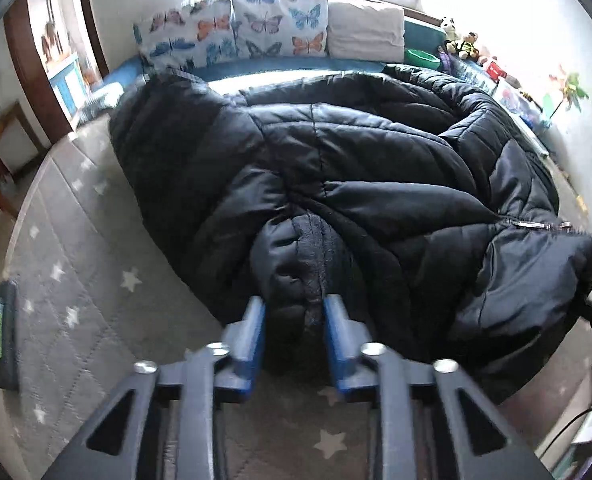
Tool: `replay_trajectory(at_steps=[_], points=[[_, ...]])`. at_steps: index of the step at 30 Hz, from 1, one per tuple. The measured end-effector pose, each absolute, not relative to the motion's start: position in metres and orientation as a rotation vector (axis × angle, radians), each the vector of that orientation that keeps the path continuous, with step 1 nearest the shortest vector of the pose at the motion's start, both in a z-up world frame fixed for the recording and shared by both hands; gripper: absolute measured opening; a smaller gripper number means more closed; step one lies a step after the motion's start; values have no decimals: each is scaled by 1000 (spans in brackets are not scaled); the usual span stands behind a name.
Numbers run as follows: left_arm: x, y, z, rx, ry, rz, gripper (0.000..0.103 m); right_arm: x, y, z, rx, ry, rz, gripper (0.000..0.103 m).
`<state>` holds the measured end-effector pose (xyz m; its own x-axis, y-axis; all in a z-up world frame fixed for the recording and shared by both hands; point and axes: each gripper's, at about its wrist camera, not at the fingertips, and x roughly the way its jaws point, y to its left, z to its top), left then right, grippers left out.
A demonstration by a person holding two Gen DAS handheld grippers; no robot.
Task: Fold large clothes
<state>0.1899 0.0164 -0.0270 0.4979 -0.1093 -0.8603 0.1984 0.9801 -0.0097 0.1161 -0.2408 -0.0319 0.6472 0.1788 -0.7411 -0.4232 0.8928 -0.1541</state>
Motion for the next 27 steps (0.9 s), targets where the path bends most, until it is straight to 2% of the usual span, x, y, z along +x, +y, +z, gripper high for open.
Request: replay_trajectory(at_steps=[1,2,3,4,7,9,14,17,18,19,20,21,22,23,24,25,27], points=[[187,15,-24,100,1021,-185,19,118,-238,-36,-347,800,334,65],[181,15,-19,99,1005,-186,17,120,-236,-40,-365,807,317,56],[174,15,-13,98,985,-186,13,120,-237,-42,-367,812,309,35],[170,16,-9,94,976,-186,1,120,-238,-42,-364,814,296,22],[149,21,13,82,920,-185,0,112,-248,-30,-318,790,293,13],[131,23,28,83,879,-202,0,99,-251,-17,-302,761,322,12],[125,36,44,45,909,-228,0,79,-253,-1,-285,786,415,12],[140,44,44,12,957,-215,7,81,-257,5,-263,804,443,12],[148,47,44,1,974,-212,18,84,-257,6,-263,809,437,14],[159,53,42,-12,992,-213,36,87,-257,8,-268,813,429,16],[170,58,41,-39,1003,-203,46,91,-259,10,-268,814,420,17],[181,62,40,-48,1008,-186,62,93,-261,11,-264,820,418,23],[190,65,39,-47,1010,-178,70,97,-263,12,-259,831,422,34],[201,69,41,-51,1009,-159,72,103,-266,14,-246,838,426,42],[210,72,43,-54,1009,-139,72,107,-270,15,-233,840,429,56],[220,75,46,-55,1010,-126,77,114,-274,16,-228,841,421,64],[247,81,52,-37,1004,-81,90,127,-280,18,-241,847,395,64]])
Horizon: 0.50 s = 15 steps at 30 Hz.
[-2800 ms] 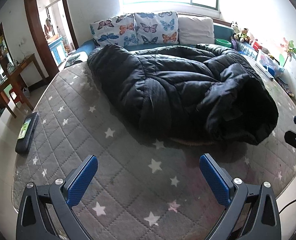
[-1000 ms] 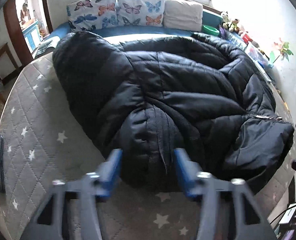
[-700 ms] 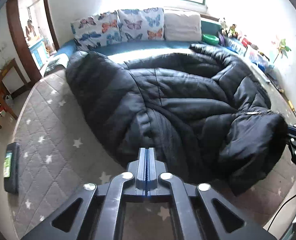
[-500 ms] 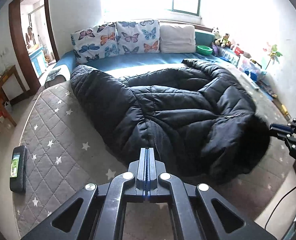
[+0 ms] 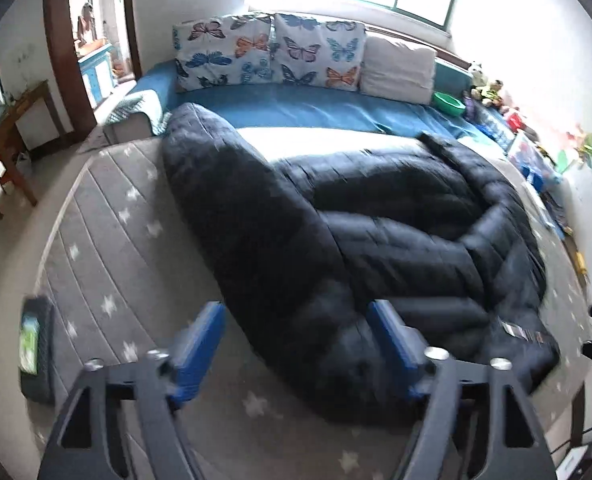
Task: Fold large clothes
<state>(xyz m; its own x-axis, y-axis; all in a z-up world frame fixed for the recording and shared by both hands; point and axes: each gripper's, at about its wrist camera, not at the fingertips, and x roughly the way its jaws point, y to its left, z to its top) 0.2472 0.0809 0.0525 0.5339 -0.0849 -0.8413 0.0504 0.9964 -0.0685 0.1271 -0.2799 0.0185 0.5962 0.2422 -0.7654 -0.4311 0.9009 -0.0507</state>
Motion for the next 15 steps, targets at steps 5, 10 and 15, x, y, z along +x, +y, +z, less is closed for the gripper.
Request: replay_trajectory(at_steps=[5,10,15], points=[[315,94,65,-39,998,1,92,187,-311,23,-160,890,336,64],[383,114,59,-77,1035,100,92,255,-351,20,-56,901,254,64],[434,132,33,-168,1120,106,92,317,-389,0,102,924,207,64]])
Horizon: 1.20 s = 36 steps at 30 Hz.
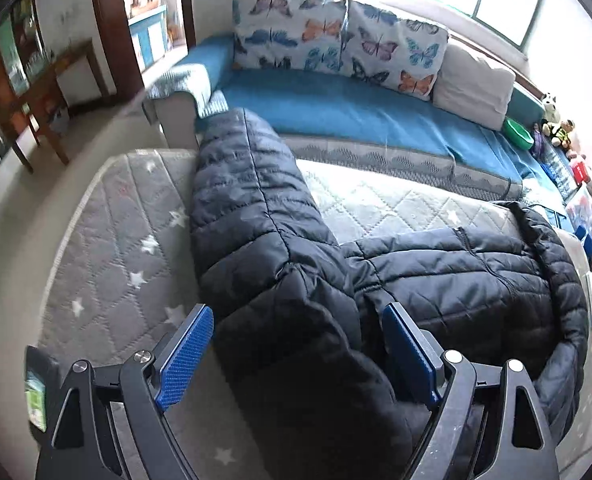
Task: Fold large clothes
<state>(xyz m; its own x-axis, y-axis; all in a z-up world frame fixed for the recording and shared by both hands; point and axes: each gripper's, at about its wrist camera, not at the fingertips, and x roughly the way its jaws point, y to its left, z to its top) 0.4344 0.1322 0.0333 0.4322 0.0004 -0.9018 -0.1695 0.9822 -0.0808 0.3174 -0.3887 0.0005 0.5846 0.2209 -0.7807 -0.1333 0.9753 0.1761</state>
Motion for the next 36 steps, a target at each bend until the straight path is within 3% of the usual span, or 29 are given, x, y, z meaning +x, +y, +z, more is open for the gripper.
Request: replay_trajectory(at_steps=[14,17,20,21,22,25,28,36], points=[[472,130,-21,-93,1210,151,92,417,-446,-76,569,983,250,64],[474,131,-28,-89,1219,143,88,429,-446,-84,639,997,288,64],[471,128,-30,-85,1215,108,65,433,-446,-87,665,1000,306,64],[470,128,-29,-87,1210,102,51,433,-445,-86,691,998,326,64],[467,126,-27,-85,1202,88,40,431,-448,-86,702,991,347,59],[454,121,-17,-50,1166,113,23,425,-440,-74,616,969,317,37],[427,114,0,3,1107,141,18,414,-436,-58,514,923,276,24],[320,121,57,-73,1006,96,17,328,-426,10,301,737,133,15]])
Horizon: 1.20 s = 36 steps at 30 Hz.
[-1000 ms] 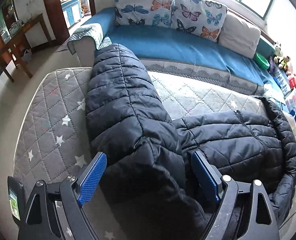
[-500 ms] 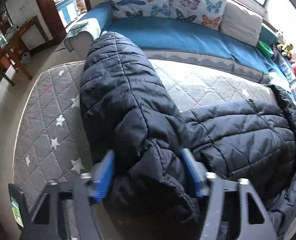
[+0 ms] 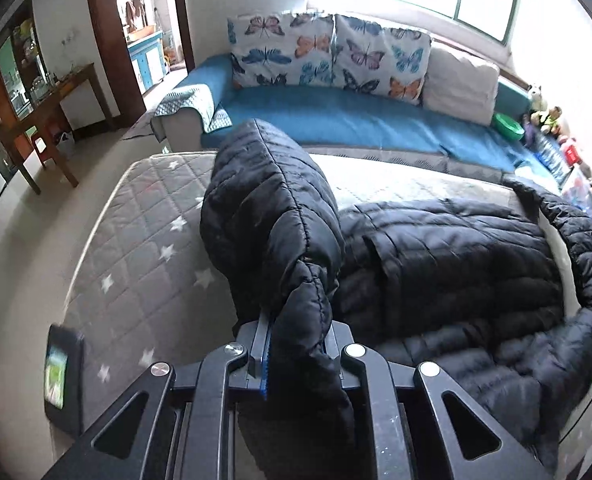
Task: Fold large clothes
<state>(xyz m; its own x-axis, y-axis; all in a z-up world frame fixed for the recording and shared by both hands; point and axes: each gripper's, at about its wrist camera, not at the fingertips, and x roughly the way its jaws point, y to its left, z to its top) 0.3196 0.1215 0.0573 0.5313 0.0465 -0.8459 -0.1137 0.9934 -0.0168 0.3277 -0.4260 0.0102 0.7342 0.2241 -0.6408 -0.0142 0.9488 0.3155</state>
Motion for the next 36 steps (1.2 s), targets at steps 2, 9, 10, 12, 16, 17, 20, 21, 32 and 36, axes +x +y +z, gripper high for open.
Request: replay_trajectory(at_steps=[2,9,10,12,16,17,20,21,32,36], points=[[294,122,66,-65,999,98,17,303,-427,28,280,712,98,14],[205,136,57,-93,1066,66,19,210,-440,44,291,670,-80,13],[201,140,47,-86,1102,78,21,205,-445,36,313,694,-82,16],[194,146,23,-82,1176,106,27,207,-454,13,351,762,-66,16],[183,156,8,-115,1194,107,50,225,-466,-34,370,931,-112,27],[180,157,10,-114,1196,105,53,228,-469,-44,361,970,-133,29],[179,161,21,-123,1202,105,59,227,-470,-60,304,1044,-150,34],[176,161,30,-119,1196,106,59,228,-467,-57,272,1045,-159,35],[185,107,124,-22,1028,-41,83,191,-422,25,85,844,-34,63],[229,81,111,-32,1085,-98,83,223,-398,19,112,863,120,64]])
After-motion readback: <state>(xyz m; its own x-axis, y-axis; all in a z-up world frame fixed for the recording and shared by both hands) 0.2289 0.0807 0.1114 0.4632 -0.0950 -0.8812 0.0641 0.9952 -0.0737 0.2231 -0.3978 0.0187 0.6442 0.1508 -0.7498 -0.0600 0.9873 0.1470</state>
